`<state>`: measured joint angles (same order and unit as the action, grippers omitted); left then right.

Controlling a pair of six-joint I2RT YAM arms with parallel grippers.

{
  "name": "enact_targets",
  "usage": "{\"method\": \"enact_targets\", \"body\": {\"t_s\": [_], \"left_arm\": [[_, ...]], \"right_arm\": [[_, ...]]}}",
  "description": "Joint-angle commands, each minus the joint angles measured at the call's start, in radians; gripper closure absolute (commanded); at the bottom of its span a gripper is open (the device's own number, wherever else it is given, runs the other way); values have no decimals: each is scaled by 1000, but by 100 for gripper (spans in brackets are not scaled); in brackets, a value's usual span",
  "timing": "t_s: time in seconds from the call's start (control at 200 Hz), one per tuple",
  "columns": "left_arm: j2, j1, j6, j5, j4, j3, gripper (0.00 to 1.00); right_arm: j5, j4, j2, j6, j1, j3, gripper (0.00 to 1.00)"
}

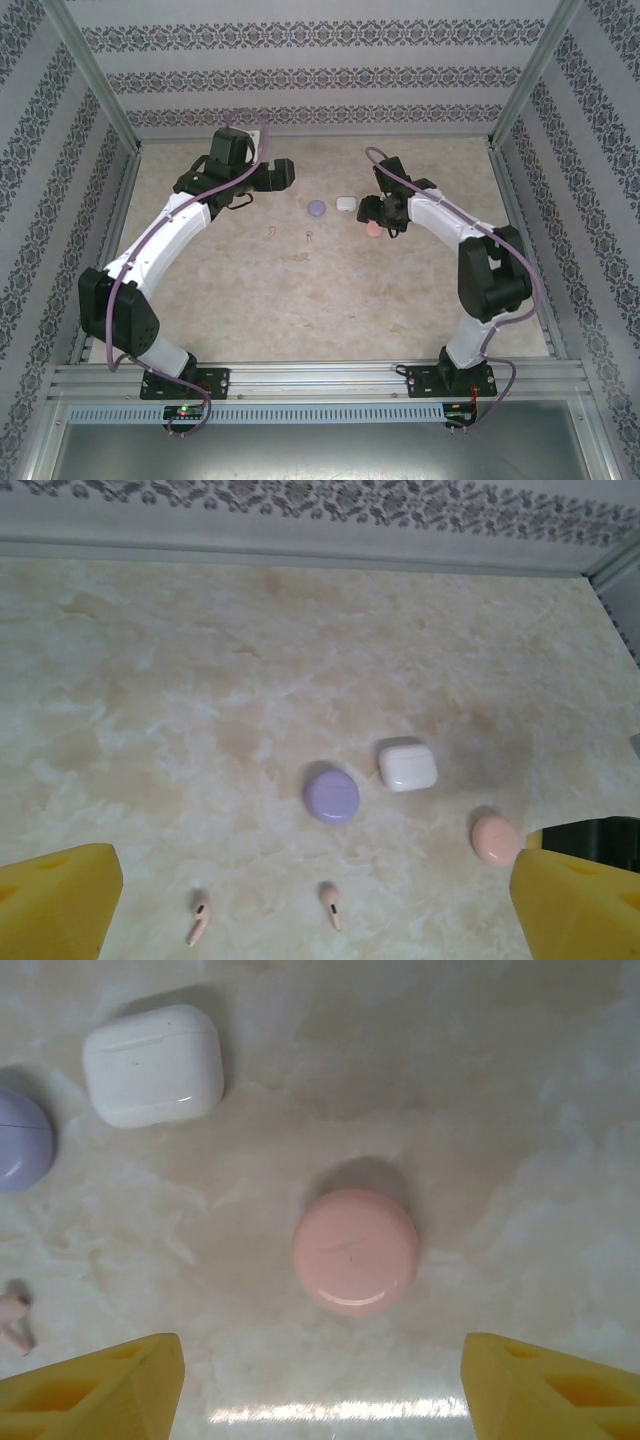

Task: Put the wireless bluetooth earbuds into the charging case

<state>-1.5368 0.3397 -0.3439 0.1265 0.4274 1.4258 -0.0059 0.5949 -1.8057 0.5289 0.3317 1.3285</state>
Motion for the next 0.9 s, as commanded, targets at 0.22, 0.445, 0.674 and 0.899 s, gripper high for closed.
{"method": "enact_targets", "body": {"t_s": [0.22,0.445,0.674,0.899], "left_arm": [[204,-69,-85,-230,-102,-161,1],[246,-74,-47,-259,-99,-187,1],[247,-74,-56,-277,-97,-198,1],[241,-74,-83,-267,-44,-178,1]], "right_arm": [[53,170,-203,-219,15,220,25],[90,199,-259,-234,17,244,26],[89,188,-297,-228,18,232,28],[84,179,-326,-243,20,231,32]]}}
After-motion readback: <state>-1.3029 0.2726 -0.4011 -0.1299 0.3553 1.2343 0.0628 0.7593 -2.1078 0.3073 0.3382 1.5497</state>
